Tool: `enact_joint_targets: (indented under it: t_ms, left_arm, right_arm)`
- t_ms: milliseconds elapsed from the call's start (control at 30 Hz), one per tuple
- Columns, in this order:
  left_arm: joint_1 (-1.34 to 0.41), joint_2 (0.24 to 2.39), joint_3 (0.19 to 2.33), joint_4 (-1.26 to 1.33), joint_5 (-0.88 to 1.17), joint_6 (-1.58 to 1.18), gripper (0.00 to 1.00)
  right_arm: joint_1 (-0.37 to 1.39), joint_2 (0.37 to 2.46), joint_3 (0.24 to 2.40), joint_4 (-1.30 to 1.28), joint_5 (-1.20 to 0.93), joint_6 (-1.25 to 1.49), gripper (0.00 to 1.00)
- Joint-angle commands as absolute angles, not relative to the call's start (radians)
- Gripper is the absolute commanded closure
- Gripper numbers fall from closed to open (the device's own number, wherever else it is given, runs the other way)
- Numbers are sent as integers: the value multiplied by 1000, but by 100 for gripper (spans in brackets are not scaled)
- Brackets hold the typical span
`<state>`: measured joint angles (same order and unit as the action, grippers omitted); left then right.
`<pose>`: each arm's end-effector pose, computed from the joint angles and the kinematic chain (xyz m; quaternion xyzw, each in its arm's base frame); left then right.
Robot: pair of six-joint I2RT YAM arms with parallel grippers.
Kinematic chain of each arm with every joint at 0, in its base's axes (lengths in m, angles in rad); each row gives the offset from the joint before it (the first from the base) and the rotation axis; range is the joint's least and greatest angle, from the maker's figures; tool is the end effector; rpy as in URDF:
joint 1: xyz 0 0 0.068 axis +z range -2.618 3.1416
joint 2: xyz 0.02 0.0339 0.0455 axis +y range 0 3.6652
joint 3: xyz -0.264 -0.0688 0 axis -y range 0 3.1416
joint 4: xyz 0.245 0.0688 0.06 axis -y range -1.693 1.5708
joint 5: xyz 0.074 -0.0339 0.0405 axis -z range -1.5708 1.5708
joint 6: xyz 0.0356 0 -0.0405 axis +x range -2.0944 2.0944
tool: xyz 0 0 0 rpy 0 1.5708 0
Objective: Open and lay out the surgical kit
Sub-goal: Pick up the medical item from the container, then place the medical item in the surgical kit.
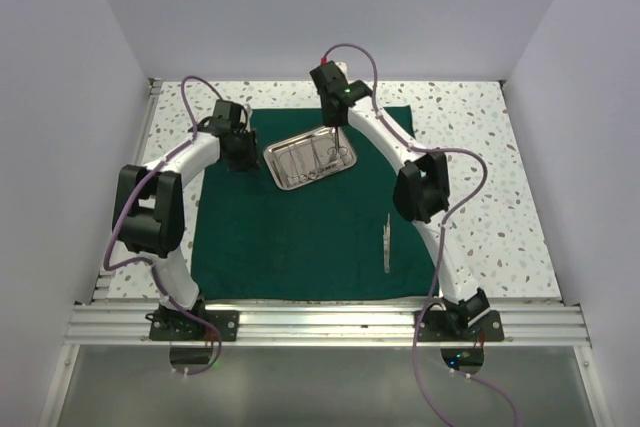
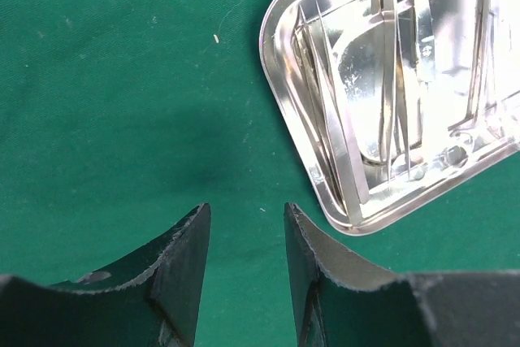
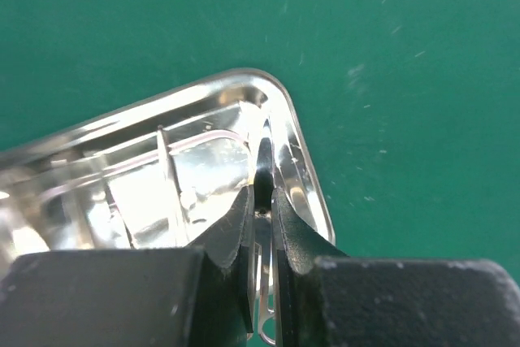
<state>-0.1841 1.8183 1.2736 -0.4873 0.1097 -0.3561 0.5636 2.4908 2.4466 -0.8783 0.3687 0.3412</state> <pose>0.3743 -0.0737 0.1999 -0.0681 0.9602 -0.1218 0.2420 0.4652 0.2788 0.2371 -0.0454 0.9326 -0.0194 0.3576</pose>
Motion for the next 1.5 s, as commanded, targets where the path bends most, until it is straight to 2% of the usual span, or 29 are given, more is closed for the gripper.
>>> enact_joint_targets:
  t_ms: [0,167,400,667,933,1467]
  left_arm:
    - [-178,1821,1312,-468,133,-368,55]
    - [-178,1836,1322,-463,138,-373,55]
    - [-178,1902,1419,-489,146,-391,56]
    - [-184,1922,1457,-496,138,-428,55]
    - [-212,1816,1444,-563,74,-448,48]
    - [-262,1568,1381,-695,-21,-472,46]
  right_arm:
    - [560,2320,2445,-897,383,347,100]
    - [578,2177,2312,-946,362,425,100]
    - [676,1872,1696,-830,331,603,100]
    - [818,1723,1286,-678,244,814,100]
    - [828,1648,1097,-551,232,919,100]
    - [951,1695,1065,-518,288,1006,100]
